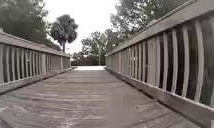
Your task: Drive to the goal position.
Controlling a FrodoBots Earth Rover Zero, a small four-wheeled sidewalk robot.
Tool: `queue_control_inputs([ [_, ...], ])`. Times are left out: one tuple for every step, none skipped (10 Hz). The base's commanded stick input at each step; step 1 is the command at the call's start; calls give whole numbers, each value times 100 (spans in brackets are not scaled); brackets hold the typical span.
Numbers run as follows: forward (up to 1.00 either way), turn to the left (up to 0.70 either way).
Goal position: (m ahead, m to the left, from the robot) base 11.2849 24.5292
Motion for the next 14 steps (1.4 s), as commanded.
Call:
queue_control_inputs([
  [70, 0],
  [70, 0],
  [70, 0],
  [70, 0],
  [70, 0],
  [70, 0],
  [71, 0],
  [85, 0],
  [85, 0],
  [85, 0],
  [85, 33],
  [85, 34],
  [85, 1],
  [85, 0],
])
